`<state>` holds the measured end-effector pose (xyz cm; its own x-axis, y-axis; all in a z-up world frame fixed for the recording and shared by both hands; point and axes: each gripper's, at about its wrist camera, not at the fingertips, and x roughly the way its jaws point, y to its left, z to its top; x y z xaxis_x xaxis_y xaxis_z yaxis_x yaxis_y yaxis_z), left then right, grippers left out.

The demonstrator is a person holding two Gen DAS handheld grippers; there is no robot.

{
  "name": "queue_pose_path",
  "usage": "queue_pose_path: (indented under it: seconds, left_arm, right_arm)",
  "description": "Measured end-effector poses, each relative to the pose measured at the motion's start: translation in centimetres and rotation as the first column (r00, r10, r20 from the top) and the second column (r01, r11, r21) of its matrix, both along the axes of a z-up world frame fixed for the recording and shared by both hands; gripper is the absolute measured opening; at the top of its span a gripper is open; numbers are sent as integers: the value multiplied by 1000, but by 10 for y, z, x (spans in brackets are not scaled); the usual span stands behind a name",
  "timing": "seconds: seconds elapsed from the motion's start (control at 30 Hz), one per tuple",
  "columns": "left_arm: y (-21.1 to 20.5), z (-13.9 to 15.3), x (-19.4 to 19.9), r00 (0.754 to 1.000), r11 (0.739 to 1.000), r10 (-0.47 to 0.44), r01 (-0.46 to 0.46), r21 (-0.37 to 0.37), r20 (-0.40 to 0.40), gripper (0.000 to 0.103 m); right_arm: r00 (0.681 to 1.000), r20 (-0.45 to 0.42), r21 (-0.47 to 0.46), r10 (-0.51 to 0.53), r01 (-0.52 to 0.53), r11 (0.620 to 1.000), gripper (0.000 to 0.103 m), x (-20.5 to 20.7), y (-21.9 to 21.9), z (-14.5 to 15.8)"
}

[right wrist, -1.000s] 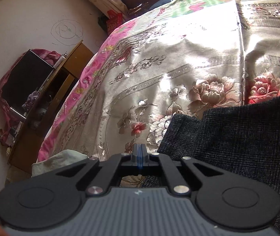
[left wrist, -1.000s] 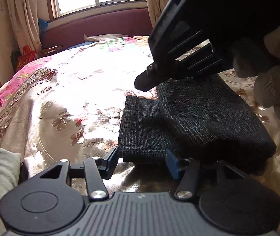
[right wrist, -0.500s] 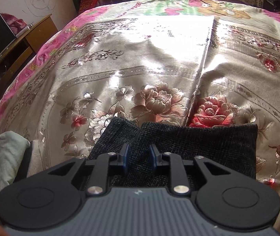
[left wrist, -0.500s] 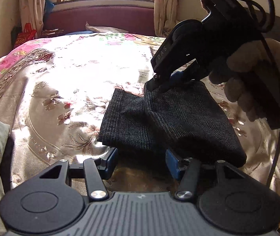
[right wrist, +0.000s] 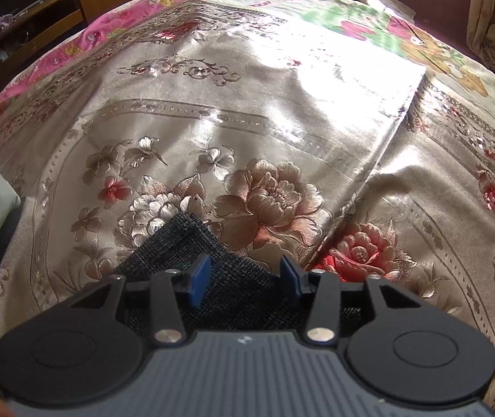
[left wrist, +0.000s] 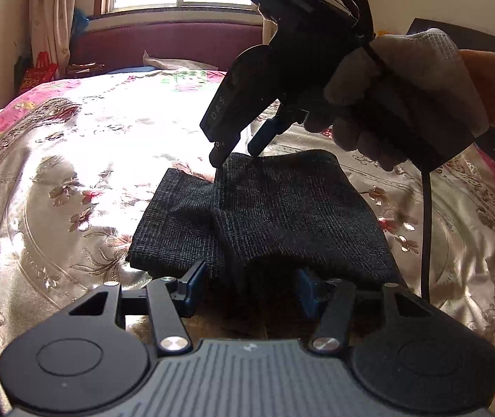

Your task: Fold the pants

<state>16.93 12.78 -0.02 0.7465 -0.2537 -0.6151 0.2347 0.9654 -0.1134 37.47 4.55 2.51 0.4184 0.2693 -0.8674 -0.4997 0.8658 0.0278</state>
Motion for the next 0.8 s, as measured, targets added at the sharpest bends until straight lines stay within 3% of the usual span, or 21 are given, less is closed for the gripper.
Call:
queue_pose_path:
  seconds: [0.1, 0.17, 0.2, 0.23, 0.27, 0.37, 0.47, 0.67, 0.8]
  left_arm:
    - [-6, -3, 6, 1000, 1000, 9, -9, 21, 14, 69]
    - [-8, -5, 8, 1000, 999, 3, -3, 41, 17, 67]
    - [-8, -7, 9, 1000, 999, 0, -1, 40, 15, 65]
    - [-7, -8, 10, 1000, 999, -1, 0, 35, 8, 56]
    - [-5, -10, 13, 1000, 1000, -1, 1, 26, -6, 47]
    - [3, -9, 15, 1000, 1000, 17, -17, -11, -12, 39]
    - [9, -1, 15, 999, 998, 52, -52, -44, 6, 36]
    - [29, 26, 16, 991, 990, 112, -105, -90, 75, 34]
    - [41, 19, 22, 987, 989, 144, -140, -53, 73, 34]
  right_arm:
    - [999, -26, -22, 40, -41, 999, 56, 7, 0, -5]
    - [997, -50, -27, 57, -58, 998, 57, 12, -1, -10]
    - [995, -76, -9, 61, -61, 998, 55, 16, -3, -13]
    - [994, -92, 6, 62, -62, 998, 50, 19, -5, -14]
    - [991, -116, 26, 72, -69, 997, 40, 21, -6, -15]
    - [981, -168, 64, 98, -89, 994, 22, 24, -10, -15]
    - [982, -163, 106, 100, -84, 991, 16, 21, -16, -3]
    - [990, -124, 227, 74, -44, 973, 14, 27, -17, 29]
    - [992, -109, 234, 61, -34, 972, 14, 36, -4, 28]
